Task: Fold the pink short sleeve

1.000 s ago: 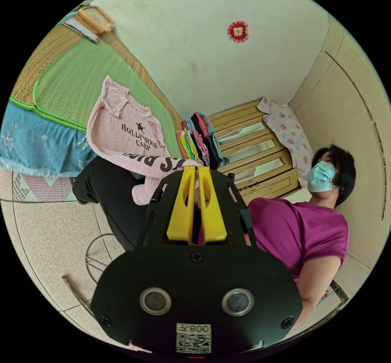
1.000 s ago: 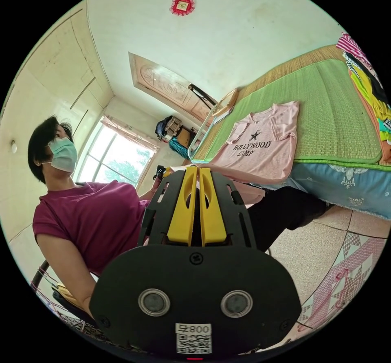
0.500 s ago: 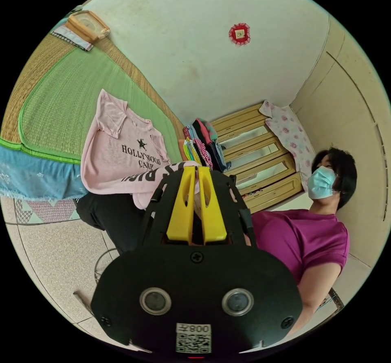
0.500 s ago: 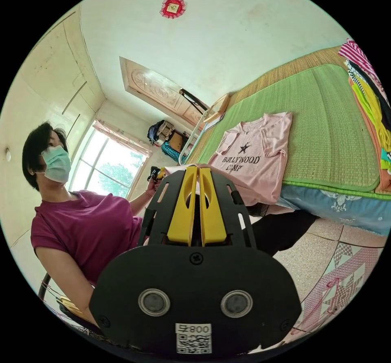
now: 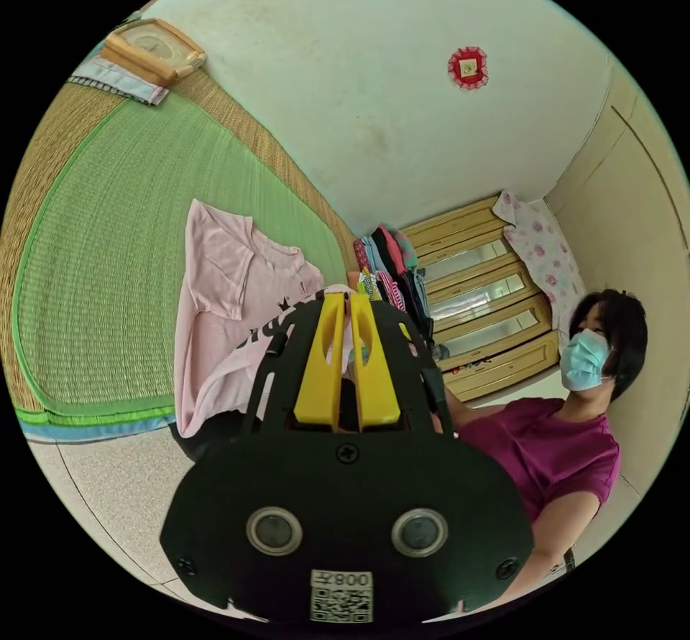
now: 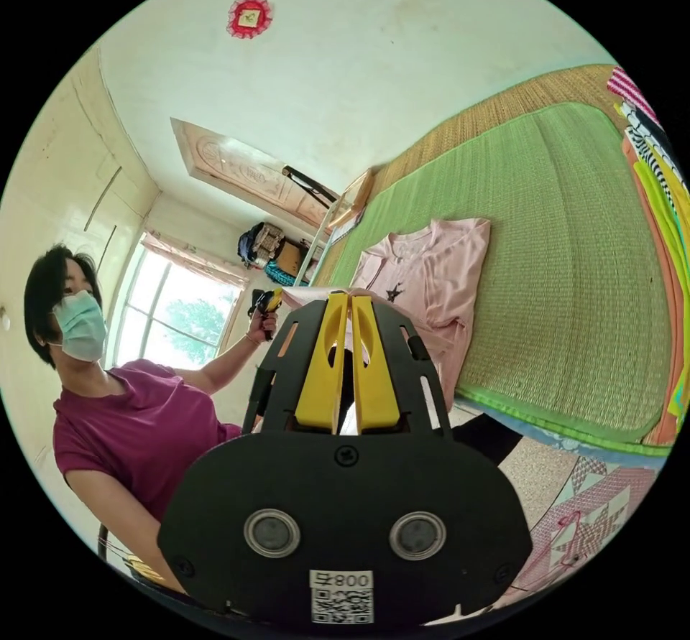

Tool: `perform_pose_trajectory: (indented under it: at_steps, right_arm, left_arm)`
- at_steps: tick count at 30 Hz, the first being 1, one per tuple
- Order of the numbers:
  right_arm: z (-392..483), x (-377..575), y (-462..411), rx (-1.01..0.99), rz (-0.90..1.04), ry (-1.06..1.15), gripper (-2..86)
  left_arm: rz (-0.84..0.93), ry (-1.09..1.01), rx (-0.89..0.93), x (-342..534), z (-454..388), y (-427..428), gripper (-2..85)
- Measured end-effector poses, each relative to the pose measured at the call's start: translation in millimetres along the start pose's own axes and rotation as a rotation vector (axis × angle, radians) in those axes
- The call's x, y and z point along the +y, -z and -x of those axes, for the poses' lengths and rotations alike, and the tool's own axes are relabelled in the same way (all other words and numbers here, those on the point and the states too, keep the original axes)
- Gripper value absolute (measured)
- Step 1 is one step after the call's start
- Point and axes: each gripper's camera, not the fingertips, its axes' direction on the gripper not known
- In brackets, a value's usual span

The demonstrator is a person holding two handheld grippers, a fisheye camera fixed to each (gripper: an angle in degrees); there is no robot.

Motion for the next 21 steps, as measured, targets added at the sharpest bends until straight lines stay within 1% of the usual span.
perform_pose_trajectory:
  at_steps: [5,12,17,21]
  right_arm:
    - [-70,-29,-40,0.024,0.036,-0.112,0.4]
    - [-157,-54,-104,0.051,0.099,-0.272,0.3]
    - [-182,-61,-130,0.057,0.093,-0.302,0.4]
    - [-190,-58,-139,0.088,0.064,-0.333,0.6]
  left_arm:
    - [0.021,0.088,-0.042,-38,48,-56,1.1]
    - [0.038,0.217,-0.133,-61,104,-120,1.4]
    - [-0.016,0.278,-0.146,-64,130,-151,1.8]
    - [-0.015,0.281,-0.147,-60,131,-168,2.6]
